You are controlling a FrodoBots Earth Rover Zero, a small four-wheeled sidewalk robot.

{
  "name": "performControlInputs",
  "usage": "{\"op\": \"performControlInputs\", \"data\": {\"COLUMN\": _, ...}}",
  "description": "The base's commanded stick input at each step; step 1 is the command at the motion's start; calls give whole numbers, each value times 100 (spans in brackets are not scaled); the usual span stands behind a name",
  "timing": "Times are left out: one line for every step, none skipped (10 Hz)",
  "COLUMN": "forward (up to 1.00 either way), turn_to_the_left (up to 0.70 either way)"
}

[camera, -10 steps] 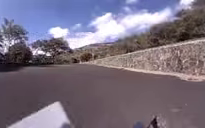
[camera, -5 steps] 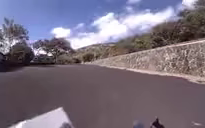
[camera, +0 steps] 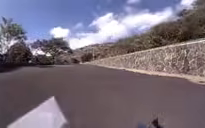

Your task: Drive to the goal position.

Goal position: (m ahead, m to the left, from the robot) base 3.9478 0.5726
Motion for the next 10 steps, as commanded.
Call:
{"op": "performControlInputs", "data": {"forward": 70, "turn_to_the_left": 0}}
{"op": "performControlInputs", "data": {"forward": 70, "turn_to_the_left": 0}}
{"op": "performControlInputs", "data": {"forward": 70, "turn_to_the_left": 0}}
{"op": "performControlInputs", "data": {"forward": 70, "turn_to_the_left": 0}}
{"op": "performControlInputs", "data": {"forward": 70, "turn_to_the_left": 0}}
{"op": "performControlInputs", "data": {"forward": 70, "turn_to_the_left": 0}}
{"op": "performControlInputs", "data": {"forward": 70, "turn_to_the_left": 0}}
{"op": "performControlInputs", "data": {"forward": 70, "turn_to_the_left": 0}}
{"op": "performControlInputs", "data": {"forward": 70, "turn_to_the_left": 0}}
{"op": "performControlInputs", "data": {"forward": 70, "turn_to_the_left": 0}}
